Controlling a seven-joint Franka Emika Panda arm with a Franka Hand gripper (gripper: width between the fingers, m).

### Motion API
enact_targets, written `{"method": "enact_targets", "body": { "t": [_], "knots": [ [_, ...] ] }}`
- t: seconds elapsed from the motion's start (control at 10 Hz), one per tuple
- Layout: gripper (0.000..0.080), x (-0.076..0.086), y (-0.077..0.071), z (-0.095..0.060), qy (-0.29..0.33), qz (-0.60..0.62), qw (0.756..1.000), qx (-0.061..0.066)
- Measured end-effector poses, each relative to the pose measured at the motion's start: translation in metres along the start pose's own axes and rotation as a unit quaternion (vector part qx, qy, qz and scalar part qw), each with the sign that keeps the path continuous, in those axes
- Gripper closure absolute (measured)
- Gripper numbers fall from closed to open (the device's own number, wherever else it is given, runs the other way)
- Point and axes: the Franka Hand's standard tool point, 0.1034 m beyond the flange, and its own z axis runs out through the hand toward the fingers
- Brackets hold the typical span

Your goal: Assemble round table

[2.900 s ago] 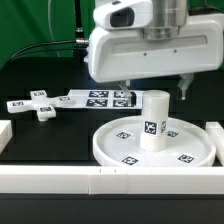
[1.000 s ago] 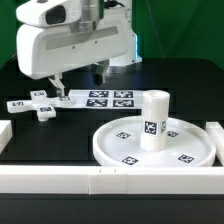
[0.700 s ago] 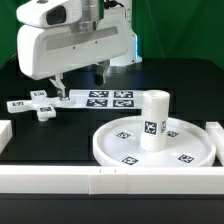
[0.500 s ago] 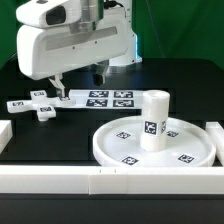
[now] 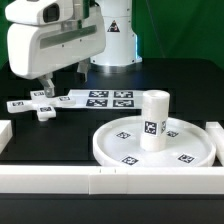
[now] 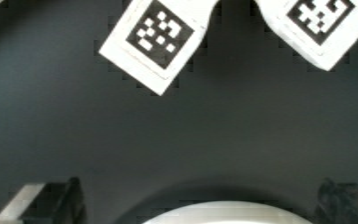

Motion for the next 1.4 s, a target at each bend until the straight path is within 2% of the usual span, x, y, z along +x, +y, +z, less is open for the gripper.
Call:
{"method": "enact_targets", "body": {
  "t": [0.1,0.3,0.5,0.9,1.1,1.2,1.4],
  "knots": [
    [0.0150,-0.002,0.001,0.001,0.000,-0.014,1.000,-0.001],
    [0.0150,-0.022,0.007,0.004,0.003,-0.110,0.994,-0.020],
    [0.0150,-0.046,0.007,0.008,0.001,-0.127,0.992,-0.013],
    [0.0150,-0.048,0.006,0.010,0.000,-0.117,0.993,-0.007],
    [0.0150,-0.064,-0.004,0.019,0.001,-0.151,0.988,-0.017],
    [0.0150,-0.071,-0.008,0.023,0.001,-0.158,0.987,-0.017],
    [0.0150,-0.073,-0.007,0.025,0.000,-0.159,0.987,-0.017]
  ]
}}
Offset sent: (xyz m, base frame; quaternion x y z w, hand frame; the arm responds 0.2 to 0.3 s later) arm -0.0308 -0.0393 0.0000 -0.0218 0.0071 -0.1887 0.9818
